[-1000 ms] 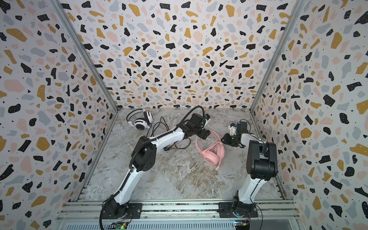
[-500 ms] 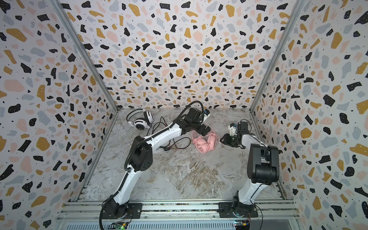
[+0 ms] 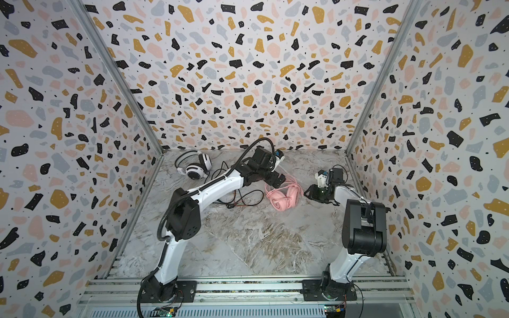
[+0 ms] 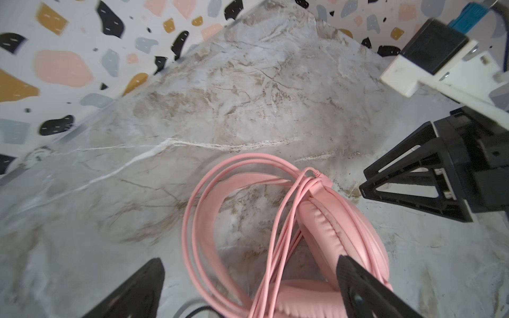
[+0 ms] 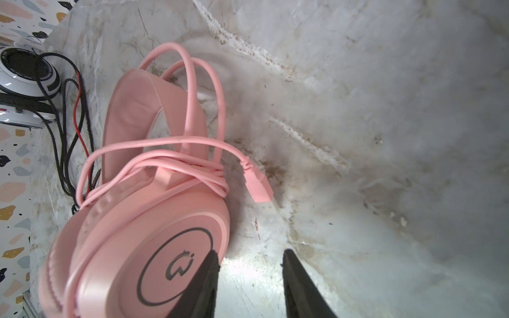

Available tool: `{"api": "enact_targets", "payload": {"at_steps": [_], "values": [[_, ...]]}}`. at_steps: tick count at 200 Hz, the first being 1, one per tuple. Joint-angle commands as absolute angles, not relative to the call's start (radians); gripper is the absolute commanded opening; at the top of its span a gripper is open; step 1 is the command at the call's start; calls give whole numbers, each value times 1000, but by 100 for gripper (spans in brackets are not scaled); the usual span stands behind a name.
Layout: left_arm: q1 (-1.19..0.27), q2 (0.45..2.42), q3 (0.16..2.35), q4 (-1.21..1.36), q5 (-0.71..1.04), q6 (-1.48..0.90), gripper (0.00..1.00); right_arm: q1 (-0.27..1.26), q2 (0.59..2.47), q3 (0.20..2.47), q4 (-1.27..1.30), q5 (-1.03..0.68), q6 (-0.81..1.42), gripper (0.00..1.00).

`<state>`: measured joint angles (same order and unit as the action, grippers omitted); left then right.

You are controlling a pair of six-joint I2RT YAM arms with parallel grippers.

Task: Wrap the headphones
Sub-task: 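Open both grippers and draw them back from the pink headset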

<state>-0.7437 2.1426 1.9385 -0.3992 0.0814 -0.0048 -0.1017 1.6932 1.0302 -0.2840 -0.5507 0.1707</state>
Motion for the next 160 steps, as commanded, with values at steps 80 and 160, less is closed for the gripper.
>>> {"api": "enact_targets", "payload": {"at_steps": [80, 160], "values": [[-704, 1676, 1136, -11, -37, -402, 98, -96, 1387, 967, -285, -543, 224, 41], [-742, 2017, 1332, 45, 132, -637, 89, -92, 1233, 964, -333, -541, 229, 41]]}}
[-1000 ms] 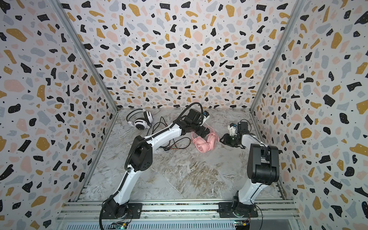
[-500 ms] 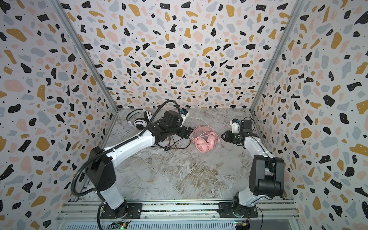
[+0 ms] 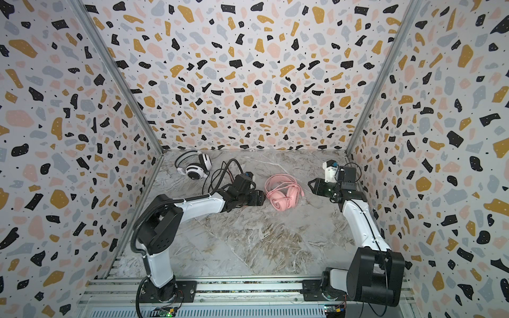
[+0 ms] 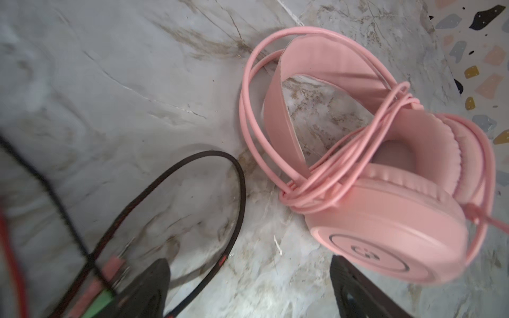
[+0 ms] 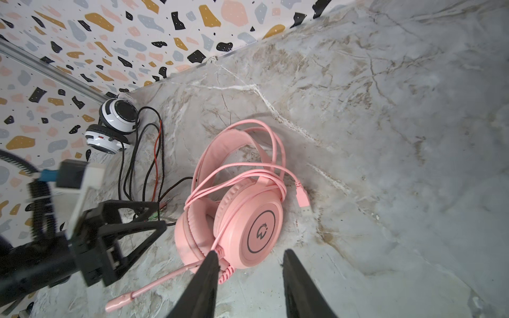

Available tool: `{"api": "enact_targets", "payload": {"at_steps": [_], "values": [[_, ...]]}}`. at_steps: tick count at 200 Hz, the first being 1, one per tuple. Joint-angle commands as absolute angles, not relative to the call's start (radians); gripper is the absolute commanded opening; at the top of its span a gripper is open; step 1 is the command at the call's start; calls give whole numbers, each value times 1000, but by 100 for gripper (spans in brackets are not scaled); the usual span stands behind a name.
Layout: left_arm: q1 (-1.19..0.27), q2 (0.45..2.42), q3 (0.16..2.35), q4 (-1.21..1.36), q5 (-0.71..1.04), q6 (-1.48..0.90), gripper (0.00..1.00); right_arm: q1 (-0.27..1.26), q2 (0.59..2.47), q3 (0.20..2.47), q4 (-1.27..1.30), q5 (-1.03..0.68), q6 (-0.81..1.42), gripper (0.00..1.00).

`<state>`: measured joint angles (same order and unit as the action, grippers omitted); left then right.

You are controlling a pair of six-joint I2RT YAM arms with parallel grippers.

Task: Wrap the headphones
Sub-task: 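Open both grippers and draw them back from the pink headset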

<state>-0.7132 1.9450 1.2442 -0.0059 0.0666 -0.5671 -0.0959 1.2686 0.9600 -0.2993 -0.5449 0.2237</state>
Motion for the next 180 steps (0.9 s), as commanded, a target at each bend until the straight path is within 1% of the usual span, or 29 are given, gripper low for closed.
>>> {"api": "enact_targets", "payload": {"at_steps": [1, 26, 49, 68, 82, 101, 123, 147, 163, 180], "values": [[-745, 2020, 1336, 45, 132, -637, 89, -91, 1232, 963, -333, -541, 229, 41], [-805, 2097, 1451, 30, 125, -639, 89, -87, 1226, 954, -324, -551, 238, 41], [-851, 2184, 1589, -33, 127, -635, 89, -80, 1225, 962, -328, -556, 237, 41], [-866, 2232, 1681, -101, 120, -605, 89, -76, 1221, 963, -333, -558, 235, 41], [-862, 2227, 1694, -145, 100, -578, 89, -71, 1221, 959, -340, -558, 229, 41], [-843, 2169, 1658, -200, 55, -526, 90, -62, 1218, 949, -333, -556, 229, 41], [-808, 2047, 1566, -237, 9, -469, 90, -43, 1225, 949, -323, -553, 231, 41], [-754, 1906, 1475, -292, 13, -374, 91, -4, 1229, 958, -311, -537, 241, 41], [-683, 1825, 1452, -354, 10, -328, 91, 26, 1226, 958, -287, -534, 259, 41], [-568, 1745, 1421, -383, 11, -315, 91, 70, 1227, 967, -274, -529, 271, 41]]}}
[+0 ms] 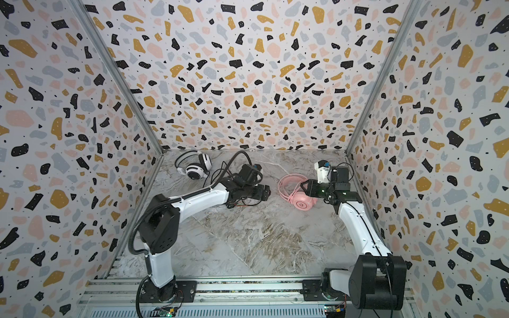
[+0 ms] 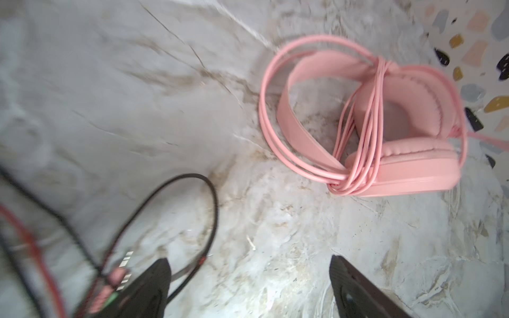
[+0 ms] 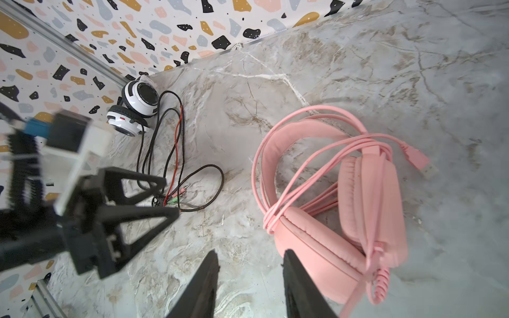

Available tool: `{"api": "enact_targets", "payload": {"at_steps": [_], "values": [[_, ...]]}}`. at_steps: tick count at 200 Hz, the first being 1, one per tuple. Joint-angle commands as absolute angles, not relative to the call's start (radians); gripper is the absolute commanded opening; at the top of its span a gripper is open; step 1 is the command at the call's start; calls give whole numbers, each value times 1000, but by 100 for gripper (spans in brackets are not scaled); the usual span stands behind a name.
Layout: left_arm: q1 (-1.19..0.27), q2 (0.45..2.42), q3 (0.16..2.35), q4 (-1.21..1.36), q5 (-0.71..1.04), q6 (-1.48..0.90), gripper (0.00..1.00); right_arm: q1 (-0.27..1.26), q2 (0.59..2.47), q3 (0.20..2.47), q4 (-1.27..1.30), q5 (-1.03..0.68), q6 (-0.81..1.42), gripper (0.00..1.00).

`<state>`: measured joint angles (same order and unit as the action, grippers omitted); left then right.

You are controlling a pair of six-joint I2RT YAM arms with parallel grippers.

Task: Wrap the headphones
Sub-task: 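Open both grippers and draw them back from the pink headset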

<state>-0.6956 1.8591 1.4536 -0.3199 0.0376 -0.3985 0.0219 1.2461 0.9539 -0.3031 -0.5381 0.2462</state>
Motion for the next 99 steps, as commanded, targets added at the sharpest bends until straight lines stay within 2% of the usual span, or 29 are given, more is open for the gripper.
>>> {"api": "enact_targets", "payload": {"at_steps": [1, 49, 99], "values": [[-561, 1740, 1419, -382, 12, -315, 91, 72, 1227, 968, -273, -529, 271, 41], [-237, 1713, 1492, -468, -92, -307, 92, 180, 1220, 980, -242, -517, 283, 41], [21, 1878, 1555, -409, 93, -562, 91, 204, 1189, 958, -227, -532, 281, 41]]}}
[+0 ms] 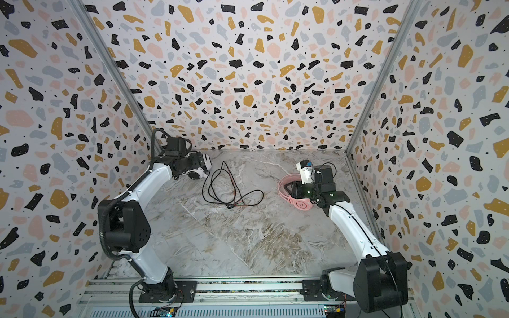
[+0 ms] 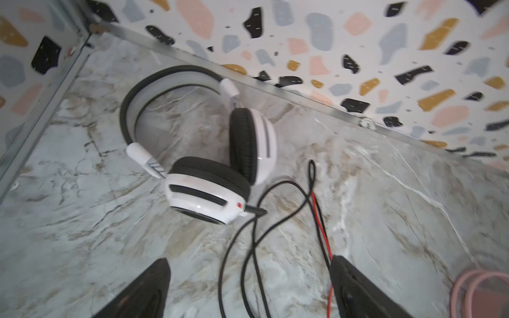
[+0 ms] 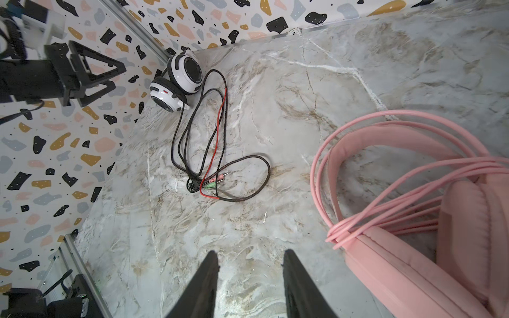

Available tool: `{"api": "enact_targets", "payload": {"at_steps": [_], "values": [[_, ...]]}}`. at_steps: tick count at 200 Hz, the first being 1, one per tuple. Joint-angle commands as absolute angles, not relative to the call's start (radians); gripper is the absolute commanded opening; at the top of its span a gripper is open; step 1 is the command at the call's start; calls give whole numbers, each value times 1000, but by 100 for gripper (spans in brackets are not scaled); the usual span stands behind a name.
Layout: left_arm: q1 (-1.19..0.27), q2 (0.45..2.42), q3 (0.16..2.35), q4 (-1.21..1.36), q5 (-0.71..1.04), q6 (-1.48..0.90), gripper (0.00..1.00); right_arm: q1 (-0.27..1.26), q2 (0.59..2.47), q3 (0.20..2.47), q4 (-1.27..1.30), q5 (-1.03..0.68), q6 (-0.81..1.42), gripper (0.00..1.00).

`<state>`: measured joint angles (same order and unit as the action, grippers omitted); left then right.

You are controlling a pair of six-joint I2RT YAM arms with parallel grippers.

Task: Wrap the headphones
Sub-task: 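Open both grippers and draw them back from the pink headset, then reach the left gripper to the white headset and grasp its headband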

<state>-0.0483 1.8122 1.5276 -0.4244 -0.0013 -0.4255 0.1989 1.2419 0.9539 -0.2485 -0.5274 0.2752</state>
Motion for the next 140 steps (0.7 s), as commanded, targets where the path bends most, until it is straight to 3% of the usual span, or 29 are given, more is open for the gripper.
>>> {"api": "enact_targets", "payload": {"at_steps": [1, 25, 48, 95, 140], "values": [[23, 1880, 1555, -405, 95, -568, 91, 204, 1188, 957, -227, -532, 282, 41], [69, 1946, 1599, -350, 65, -666, 91, 204, 1167, 935, -223, -542, 280, 41], [75, 2064, 1760, -487, -121, -799, 92, 204, 1161, 922, -219, -552, 275, 41], [77, 2349, 2136, -682, -129, -877, 89, 204, 1162, 911, -224, -552, 254, 41], [90, 2424, 2187, -695, -221, -933, 85, 204, 1157, 916, -233, -548, 242, 41]]}}
